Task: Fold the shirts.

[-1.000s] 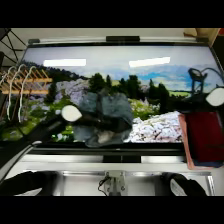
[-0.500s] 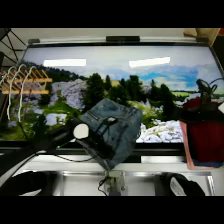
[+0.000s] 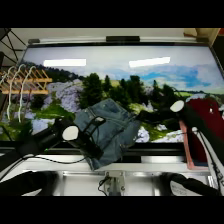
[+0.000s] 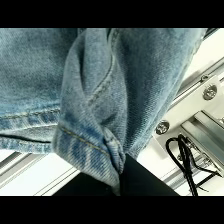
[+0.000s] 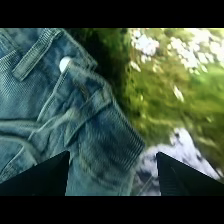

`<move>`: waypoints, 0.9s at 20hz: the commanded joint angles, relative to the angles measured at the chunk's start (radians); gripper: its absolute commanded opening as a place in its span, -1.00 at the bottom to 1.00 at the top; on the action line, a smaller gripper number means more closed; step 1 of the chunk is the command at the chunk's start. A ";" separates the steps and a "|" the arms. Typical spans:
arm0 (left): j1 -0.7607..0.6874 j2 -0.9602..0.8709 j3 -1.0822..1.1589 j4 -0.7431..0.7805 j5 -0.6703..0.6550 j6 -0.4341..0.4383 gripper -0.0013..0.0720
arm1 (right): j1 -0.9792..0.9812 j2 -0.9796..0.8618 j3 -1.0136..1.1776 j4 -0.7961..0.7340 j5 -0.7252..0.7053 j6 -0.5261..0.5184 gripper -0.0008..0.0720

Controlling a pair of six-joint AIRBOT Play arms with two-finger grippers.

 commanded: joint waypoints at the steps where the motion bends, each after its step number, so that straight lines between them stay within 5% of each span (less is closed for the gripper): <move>1: 0.002 0.004 -0.002 0.012 -0.009 -0.023 -0.80 | 0.048 -0.109 -0.005 0.048 -0.079 -0.006 0.81; 4: 0.002 0.004 -0.002 0.012 -0.007 -0.023 -0.80 | 0.048 -0.113 -0.005 0.078 -0.086 -0.006 0.69; 5: 0.002 0.004 -0.002 0.013 -0.006 -0.023 -0.80 | 0.048 -0.113 -0.005 0.102 -0.085 -0.006 0.20; 6: 0.003 0.005 -0.001 0.019 -0.005 -0.023 -0.80 | 0.048 -0.112 -0.004 0.124 -0.078 -0.006 -0.53; 7: 0.004 0.007 0.005 0.035 -0.007 -0.023 -0.80 | 0.045 -0.106 0.001 0.146 -0.063 -0.020 -0.62; 13: 0.159 0.029 0.394 0.290 -0.112 -0.008 -0.80 | 0.026 0.156 0.254 0.121 0.011 -0.148 -0.63; 18: 0.344 0.029 0.916 0.255 0.148 -0.008 -0.80 | 0.019 0.446 0.485 0.038 -0.338 -0.154 -0.62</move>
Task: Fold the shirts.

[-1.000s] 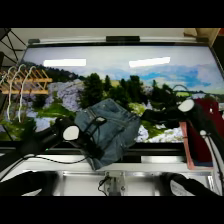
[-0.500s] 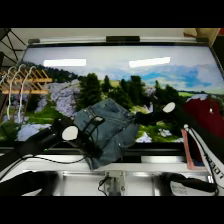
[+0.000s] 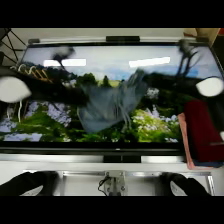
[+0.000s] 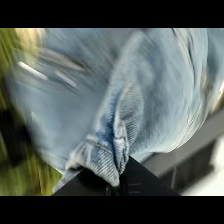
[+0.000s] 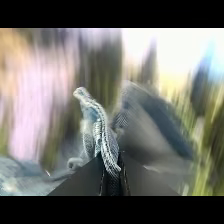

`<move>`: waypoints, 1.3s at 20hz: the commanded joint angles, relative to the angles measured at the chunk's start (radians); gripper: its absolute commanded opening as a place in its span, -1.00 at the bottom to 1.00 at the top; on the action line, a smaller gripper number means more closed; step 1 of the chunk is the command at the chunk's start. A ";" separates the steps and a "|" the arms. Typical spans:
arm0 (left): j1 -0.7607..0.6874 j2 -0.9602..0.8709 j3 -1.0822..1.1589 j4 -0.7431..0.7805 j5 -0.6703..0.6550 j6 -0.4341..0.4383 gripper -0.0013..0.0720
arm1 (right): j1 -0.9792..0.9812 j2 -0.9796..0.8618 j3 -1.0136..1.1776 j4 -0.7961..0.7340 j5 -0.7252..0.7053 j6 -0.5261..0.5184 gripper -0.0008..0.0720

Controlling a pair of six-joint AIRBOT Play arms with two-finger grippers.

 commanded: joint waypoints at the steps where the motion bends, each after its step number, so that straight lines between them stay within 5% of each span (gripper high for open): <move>1: 0.088 0.001 0.318 0.010 0.163 0.006 -0.80 | -0.004 0.196 0.126 -0.111 -0.198 0.011 -0.62; 3: 0.088 0.004 0.348 0.010 0.129 0.006 -0.80 | -0.004 0.269 0.128 -0.241 -0.089 0.149 -0.62; 8: 0.081 -0.010 0.047 0.009 -0.087 0.020 -0.80 | -0.003 0.273 -0.021 -0.475 0.520 0.367 -0.62; 15: -0.080 0.003 -0.657 -0.100 0.039 0.027 -0.80 | 0.105 0.273 -0.468 -0.405 0.603 0.384 -0.62; 20: -0.235 0.048 -0.702 -0.100 0.070 0.022 -0.80 | 0.290 0.275 -0.513 -0.480 0.720 0.539 -0.62; 26: -0.165 0.093 -0.614 -0.103 0.113 0.037 -0.80 | 0.367 0.351 -0.513 -0.592 0.744 0.702 -0.62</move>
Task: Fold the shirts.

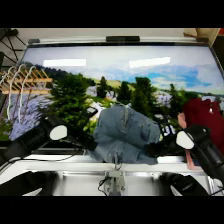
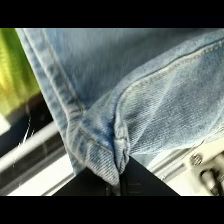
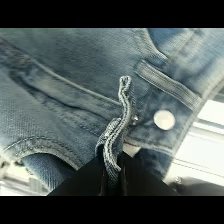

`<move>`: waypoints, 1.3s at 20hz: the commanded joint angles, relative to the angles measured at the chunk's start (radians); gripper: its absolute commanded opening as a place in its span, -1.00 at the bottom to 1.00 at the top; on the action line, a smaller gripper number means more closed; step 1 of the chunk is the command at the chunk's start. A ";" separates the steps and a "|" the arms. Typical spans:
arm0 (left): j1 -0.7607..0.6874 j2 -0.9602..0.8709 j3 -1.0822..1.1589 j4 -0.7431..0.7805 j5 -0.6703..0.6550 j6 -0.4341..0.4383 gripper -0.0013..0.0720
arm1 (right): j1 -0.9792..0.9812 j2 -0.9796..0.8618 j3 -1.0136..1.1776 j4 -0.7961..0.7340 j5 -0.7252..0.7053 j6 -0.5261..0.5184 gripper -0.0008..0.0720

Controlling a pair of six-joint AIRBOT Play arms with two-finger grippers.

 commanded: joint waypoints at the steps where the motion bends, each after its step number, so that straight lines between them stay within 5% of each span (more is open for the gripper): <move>1: 0.037 0.014 0.092 -0.008 0.031 0.049 -0.80 | 0.030 0.056 -0.006 -0.073 0.033 0.114 -0.63; 5: 0.104 -0.019 0.214 -0.008 0.233 0.091 -0.80 | 0.030 0.094 -0.006 -0.227 -0.029 0.195 -0.63; 13: 0.257 -0.343 0.233 -0.192 0.492 0.091 -0.80 | 0.021 -0.120 -0.006 -0.475 -0.472 0.468 -0.62; 22: 0.241 -0.545 0.233 -0.442 0.521 0.136 -0.79 | -0.181 -0.330 -0.006 -0.351 -0.668 0.525 -0.52; 23: 0.241 -0.547 0.233 -0.443 0.520 0.136 -0.72 | -0.181 -0.328 -0.005 -0.349 -0.676 0.516 0.15; 24: 0.250 -0.542 0.233 -0.442 0.517 0.136 -0.28 | -0.181 -0.322 0.002 -0.344 -0.674 0.474 0.90; 26: 0.293 -0.526 0.260 -0.441 0.453 0.160 0.81 | -0.181 -0.282 0.043 -0.323 -0.625 0.338 0.89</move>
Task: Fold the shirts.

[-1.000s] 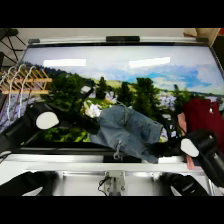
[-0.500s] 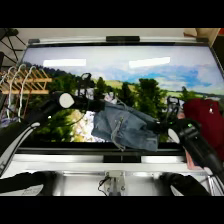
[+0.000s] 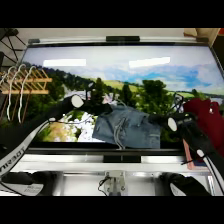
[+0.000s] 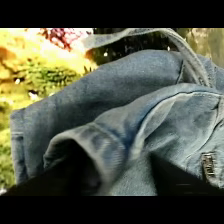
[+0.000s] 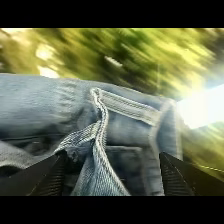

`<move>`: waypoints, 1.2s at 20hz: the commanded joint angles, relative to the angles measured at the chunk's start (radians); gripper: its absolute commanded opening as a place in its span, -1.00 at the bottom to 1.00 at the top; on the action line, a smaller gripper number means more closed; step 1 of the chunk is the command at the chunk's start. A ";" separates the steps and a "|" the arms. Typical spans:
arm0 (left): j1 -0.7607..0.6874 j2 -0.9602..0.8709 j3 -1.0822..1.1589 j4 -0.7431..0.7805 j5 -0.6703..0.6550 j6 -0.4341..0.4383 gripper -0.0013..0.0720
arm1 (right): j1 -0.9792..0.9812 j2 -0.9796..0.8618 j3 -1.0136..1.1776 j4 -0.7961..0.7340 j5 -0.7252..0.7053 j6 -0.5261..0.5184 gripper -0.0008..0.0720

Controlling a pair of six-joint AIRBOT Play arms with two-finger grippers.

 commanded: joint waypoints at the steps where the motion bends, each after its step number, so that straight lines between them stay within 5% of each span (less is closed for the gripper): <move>1: 0.064 0.006 0.050 -0.022 -0.110 0.073 0.88 | -0.010 0.050 0.059 0.027 0.060 -0.188 0.90; 3: 0.141 0.020 0.122 -0.021 -0.237 0.137 0.88 | -0.055 0.096 0.099 0.098 0.157 -0.345 0.90; 8: 0.288 0.023 0.229 -0.018 -0.441 0.135 0.87 | -0.302 0.065 0.052 0.474 0.314 -0.760 0.90; 15: 0.280 0.028 0.229 -0.019 -0.510 0.132 0.87 | -0.325 -0.157 0.032 0.466 0.314 -0.803 0.90; 24: 0.249 0.028 0.229 -0.019 -0.508 0.132 0.86 | -0.335 -0.192 0.032 0.392 0.225 -0.783 0.90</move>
